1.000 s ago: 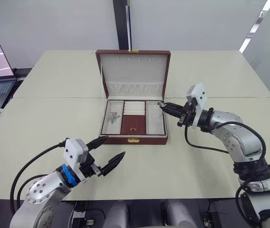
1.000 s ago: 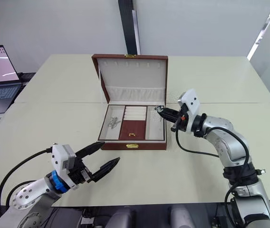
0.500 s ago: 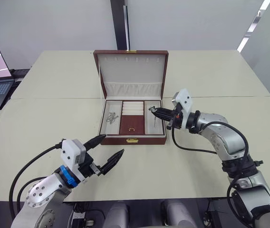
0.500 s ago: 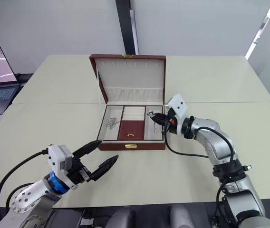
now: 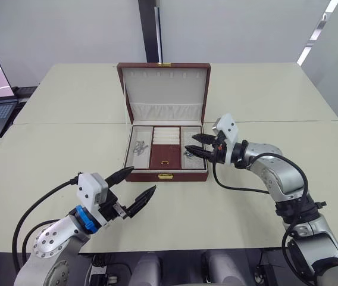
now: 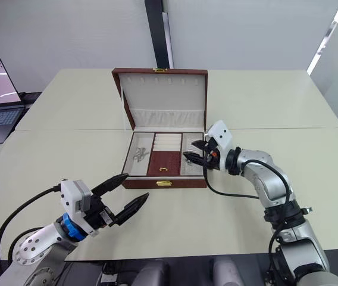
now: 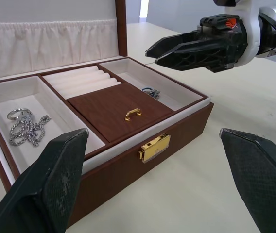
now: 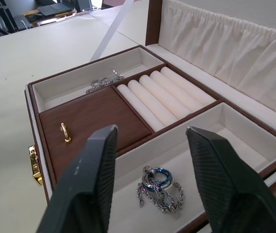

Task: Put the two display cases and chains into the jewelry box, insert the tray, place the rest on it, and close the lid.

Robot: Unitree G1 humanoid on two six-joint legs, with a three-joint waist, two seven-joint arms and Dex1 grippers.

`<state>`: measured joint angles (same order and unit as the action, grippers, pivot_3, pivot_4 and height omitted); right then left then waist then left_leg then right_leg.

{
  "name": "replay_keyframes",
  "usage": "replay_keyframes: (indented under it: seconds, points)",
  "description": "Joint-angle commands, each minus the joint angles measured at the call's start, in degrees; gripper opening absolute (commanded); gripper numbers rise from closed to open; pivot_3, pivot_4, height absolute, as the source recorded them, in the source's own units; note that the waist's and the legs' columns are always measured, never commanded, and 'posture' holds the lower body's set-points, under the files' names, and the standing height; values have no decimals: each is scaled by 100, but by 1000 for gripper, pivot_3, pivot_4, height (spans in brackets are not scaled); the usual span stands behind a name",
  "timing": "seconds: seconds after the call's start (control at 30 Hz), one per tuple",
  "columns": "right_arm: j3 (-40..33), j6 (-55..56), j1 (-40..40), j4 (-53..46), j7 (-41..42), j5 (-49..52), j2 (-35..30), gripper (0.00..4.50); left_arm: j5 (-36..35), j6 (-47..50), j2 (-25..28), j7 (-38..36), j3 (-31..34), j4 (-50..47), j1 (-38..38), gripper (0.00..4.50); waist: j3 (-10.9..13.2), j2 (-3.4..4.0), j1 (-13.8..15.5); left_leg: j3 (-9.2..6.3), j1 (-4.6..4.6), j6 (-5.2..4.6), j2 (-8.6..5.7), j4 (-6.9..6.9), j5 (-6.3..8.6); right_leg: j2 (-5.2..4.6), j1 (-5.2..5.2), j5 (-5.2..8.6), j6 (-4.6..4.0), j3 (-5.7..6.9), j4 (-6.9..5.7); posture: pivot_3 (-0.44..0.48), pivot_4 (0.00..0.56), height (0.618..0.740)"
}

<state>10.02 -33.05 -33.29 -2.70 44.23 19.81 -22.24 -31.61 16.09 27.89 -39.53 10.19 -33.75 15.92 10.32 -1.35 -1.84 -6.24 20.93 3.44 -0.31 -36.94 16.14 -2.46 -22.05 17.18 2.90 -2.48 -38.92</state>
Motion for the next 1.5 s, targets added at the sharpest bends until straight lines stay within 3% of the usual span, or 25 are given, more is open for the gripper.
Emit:
replay_keyframes:
  seconds: [0.03,0.1,0.2,0.43,0.57,0.67,0.8,0.9,1.23,1.33,1.5]
  points:
    - [-378,31,38,-372,214,305,-150,3716,-239,182,150,-61,86,-123,-33,4500,0,0,0,0,0,0,0,1,0,0,0,0,0,0,0,0,150,740]
    - [-666,124,195,-354,449,441,-437,4439,-381,257,300,-87,415,74,-100,4500,1,2,2,-1,1,0,0,1,0,0,0,0,0,0,1,0,150,740]
    - [-1054,326,460,-189,790,574,-866,4477,-538,302,634,-341,935,623,-180,4500,2,2,23,-3,2,0,-2,0,0,-1,2,0,0,5,3,0,150,740]
    - [-1367,1103,856,611,1108,191,-1516,4477,-301,62,1226,-804,1454,2059,-651,4500,4,4,-15,2,-1,-1,1,1,0,3,0,0,0,2,2,0,150,740]
    - [-1364,1718,657,1390,629,-230,-1311,4477,295,-213,1341,-337,1303,3745,-2052,4500,4,4,-5,0,-2,0,2,-1,0,7,0,0,0,4,-1,0,150,740]
    - [-1240,1990,490,1627,511,-435,-1113,4477,499,-294,1301,-347,1181,4401,-2559,4500,4,4,-46,10,1,0,0,0,0,4,-6,-1,1,-5,-1,0,150,740]
    - [-1014,2111,283,1768,394,-615,-774,3661,816,-416,1147,-389,848,4969,-3011,4500,5,5,-97,11,12,1,-1,7,0,-3,-22,-1,0,-1,2,0,150,740]
    - [-808,2105,196,1816,363,-729,-569,2611,985,-514,975,-442,571,5211,-3207,3929,5,5,-92,7,12,1,0,5,0,-4,-22,-1,0,1,-2,0,150,740]
    - [-357,1889,-5,1711,415,-956,-175,116,1045,-521,509,-635,193,5407,-3652,904,4,5,-91,4,12,2,-2,0,-1,-6,-22,-2,1,3,-6,0,150,740]
    - [-284,1792,39,1584,496,-930,-146,0,1025,-419,422,-743,95,5289,-3654,26,4,5,-92,5,12,3,-3,-1,-1,-7,-21,-2,1,2,-7,0,150,740]
    - [-146,1517,164,1186,724,-782,-128,0,910,-138,350,-1052,-120,4864,-3487,26,4,5,-100,4,12,2,-3,0,-1,-7,-22,-2,1,2,-7,0,150,740]
